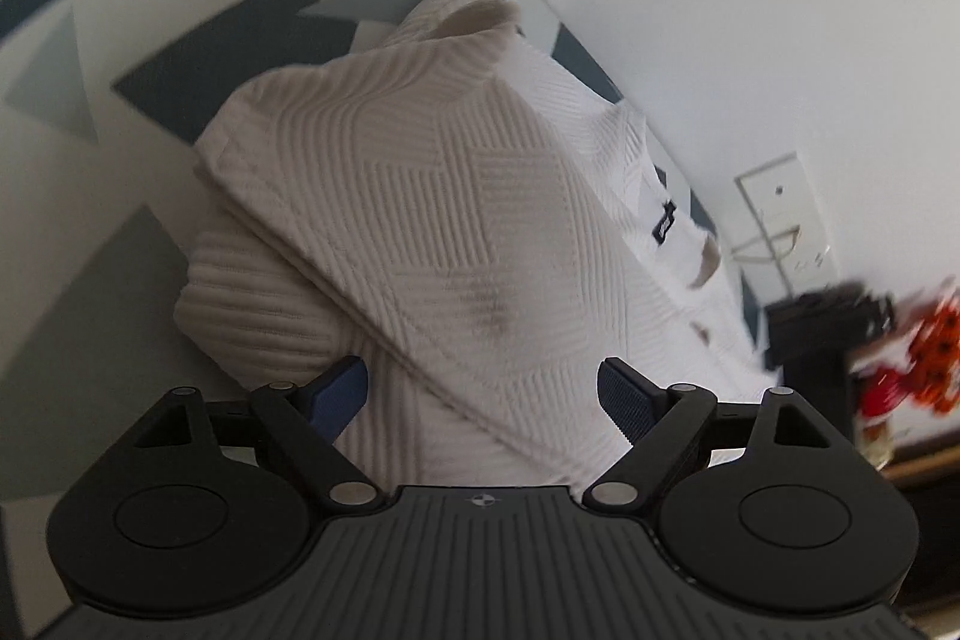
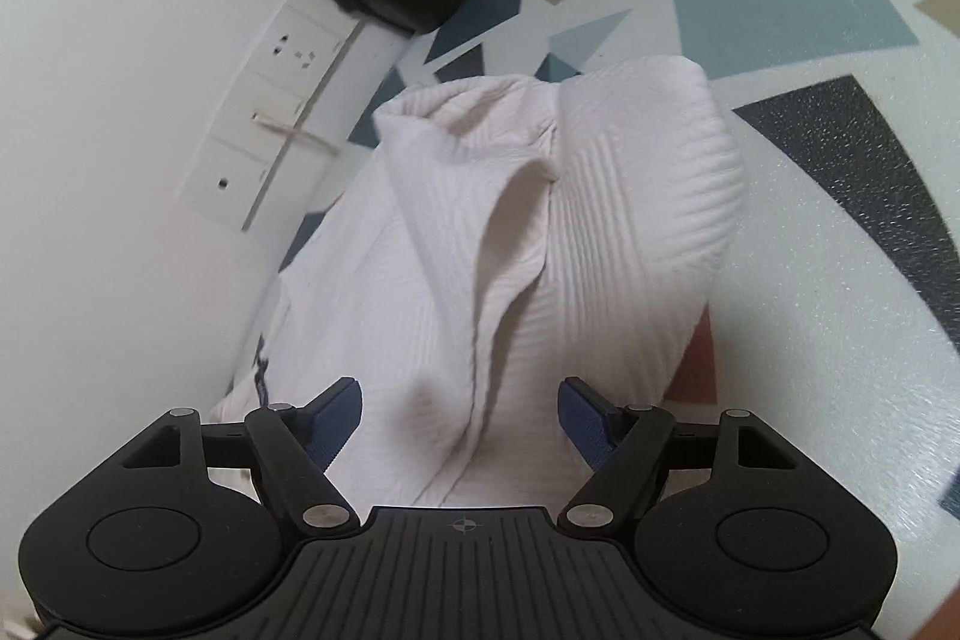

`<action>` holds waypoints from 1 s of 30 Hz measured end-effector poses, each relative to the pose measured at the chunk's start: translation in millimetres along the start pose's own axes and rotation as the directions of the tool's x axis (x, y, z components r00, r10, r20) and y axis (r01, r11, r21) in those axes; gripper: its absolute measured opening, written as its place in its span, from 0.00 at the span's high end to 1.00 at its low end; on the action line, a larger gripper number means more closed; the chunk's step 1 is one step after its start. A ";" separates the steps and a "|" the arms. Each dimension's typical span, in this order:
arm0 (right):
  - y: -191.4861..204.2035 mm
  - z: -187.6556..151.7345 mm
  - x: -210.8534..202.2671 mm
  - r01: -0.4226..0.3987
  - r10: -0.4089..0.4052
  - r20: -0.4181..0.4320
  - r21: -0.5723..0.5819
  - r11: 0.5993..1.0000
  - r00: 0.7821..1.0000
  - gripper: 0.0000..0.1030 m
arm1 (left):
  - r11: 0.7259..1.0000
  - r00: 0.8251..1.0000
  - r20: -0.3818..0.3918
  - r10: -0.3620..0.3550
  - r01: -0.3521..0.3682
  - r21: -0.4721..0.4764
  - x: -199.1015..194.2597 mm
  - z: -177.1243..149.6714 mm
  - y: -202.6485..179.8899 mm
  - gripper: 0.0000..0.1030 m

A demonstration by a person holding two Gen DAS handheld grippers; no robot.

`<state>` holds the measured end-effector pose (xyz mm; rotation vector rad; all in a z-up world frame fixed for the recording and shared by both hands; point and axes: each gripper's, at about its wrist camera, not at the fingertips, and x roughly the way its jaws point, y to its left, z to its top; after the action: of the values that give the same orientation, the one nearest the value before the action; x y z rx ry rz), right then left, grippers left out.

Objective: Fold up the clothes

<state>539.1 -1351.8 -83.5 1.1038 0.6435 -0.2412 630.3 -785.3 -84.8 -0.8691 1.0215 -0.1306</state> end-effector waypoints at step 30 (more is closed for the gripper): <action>38.7 62.9 -19.0 -0.157 0.189 0.247 -0.145 0.977 0.950 0.95 | 0.981 0.921 0.338 -0.192 0.178 0.073 -36.6 27.2 -44.7 0.95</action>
<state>565.5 -1392.7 -24.8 0.9815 0.3203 -0.1874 644.5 -782.3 -22.5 -0.9136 0.6060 -0.1526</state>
